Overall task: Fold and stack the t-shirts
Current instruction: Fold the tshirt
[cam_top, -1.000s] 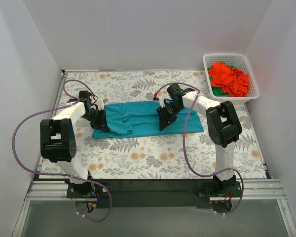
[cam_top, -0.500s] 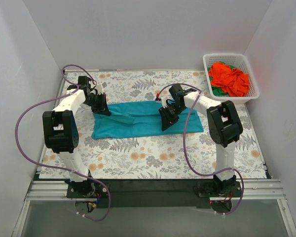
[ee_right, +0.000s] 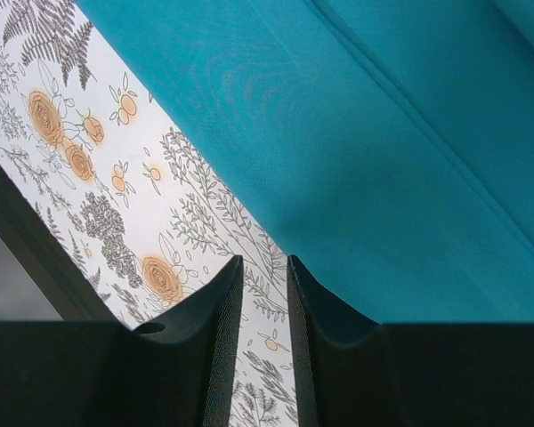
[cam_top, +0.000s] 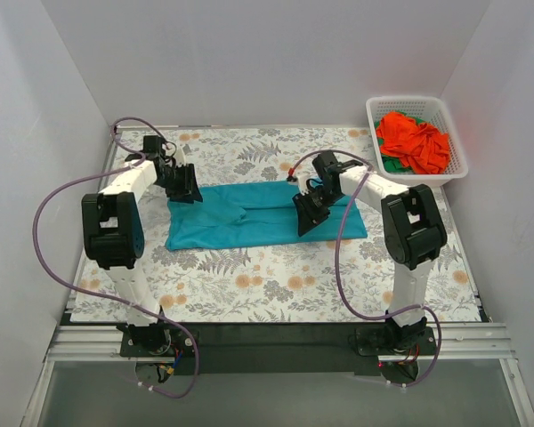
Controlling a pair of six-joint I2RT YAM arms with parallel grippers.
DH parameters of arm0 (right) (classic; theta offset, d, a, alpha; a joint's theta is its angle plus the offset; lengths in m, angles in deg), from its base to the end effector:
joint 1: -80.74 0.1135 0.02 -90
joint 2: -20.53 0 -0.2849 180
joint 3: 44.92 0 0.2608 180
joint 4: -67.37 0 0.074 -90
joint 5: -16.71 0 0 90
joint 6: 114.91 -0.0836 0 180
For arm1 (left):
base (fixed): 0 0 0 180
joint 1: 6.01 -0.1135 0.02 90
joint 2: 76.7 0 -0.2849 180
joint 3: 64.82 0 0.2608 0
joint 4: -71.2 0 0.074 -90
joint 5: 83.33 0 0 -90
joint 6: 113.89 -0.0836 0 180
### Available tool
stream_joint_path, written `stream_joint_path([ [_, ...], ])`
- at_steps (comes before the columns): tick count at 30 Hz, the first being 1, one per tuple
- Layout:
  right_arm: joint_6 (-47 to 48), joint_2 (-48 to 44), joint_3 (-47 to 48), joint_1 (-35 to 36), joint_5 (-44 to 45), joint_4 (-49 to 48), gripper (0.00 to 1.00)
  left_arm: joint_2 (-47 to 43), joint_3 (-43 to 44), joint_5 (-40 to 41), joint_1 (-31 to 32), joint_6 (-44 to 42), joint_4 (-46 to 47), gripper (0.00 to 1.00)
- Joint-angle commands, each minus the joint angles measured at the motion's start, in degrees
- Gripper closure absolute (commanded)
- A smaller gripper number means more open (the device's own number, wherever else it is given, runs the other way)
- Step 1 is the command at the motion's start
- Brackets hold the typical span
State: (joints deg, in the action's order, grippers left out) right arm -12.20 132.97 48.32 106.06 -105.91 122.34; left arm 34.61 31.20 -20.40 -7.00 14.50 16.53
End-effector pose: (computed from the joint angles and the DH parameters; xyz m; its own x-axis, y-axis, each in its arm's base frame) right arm 0.3554 0.2180 0.1521 -0.7398 -0.5550 -0.3802 -0.6724 0.5908 0.4459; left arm 0.4266 -0.0307 0.1707 -0.8235 -0.5673 -0.0031 -0.4732 0.6899 -0.5479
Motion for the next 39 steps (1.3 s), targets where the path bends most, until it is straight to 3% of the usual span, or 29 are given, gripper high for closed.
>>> stream_joint_path([
  [1,2.6,-4.2,-0.1,-2.3,1.2,0.2,0.67,-10.4,-4.4,3.3,0.2,0.9,3.7,0.62],
  [6,6.2,-4.7,0.4,-6.7,6.4,0.1,0.69,-15.9,-12.6,1.9,0.2,-0.8,0.2,0.66],
  [7,7.5,-4.3,0.5,-7.1,7.1,0.2,0.7,-16.0,-13.5,1.6,0.2,-0.7,-0.7,0.73],
  [10,10.0,-2.5,0.4,-7.6,10.5,-0.2,0.74,-15.3,-16.6,1.7,2.1,0.2,-2.7,0.78],
  [17,11.2,1.2,-1.6,-7.4,12.9,-1.0,0.84,-11.7,-18.5,10.2,3.1,3.3,-0.2,1.0],
  [24,12.8,-3.4,-11.3,-1.8,12.1,-1.4,0.87,-4.4,-15.4,19.2,3.1,3.3,3.4,1.0],
  [28,12.3,-6.9,-14.9,6.6,8.4,-1.1,0.9,8.3,-3.1,20.8,3.1,1.3,3.1,1.0],
  [33,10.5,-16.2,-10.3,12.6,-2.1,-1.0,0.87,21.7,32.0,16.9,3.1,-1.3,-6.8,0.96],
  [36,8.4,-17.0,-5.6,8.7,-3.9,-0.7,0.85,20.0,38.7,12.1,3.1,-1.3,-8.6,0.8],
  [39,9.3,-15.8,-2.1,5.9,0.7,-0.9,0.83,13.1,31.3,9.2,3.1,-1.0,-5.7,0.76],
])
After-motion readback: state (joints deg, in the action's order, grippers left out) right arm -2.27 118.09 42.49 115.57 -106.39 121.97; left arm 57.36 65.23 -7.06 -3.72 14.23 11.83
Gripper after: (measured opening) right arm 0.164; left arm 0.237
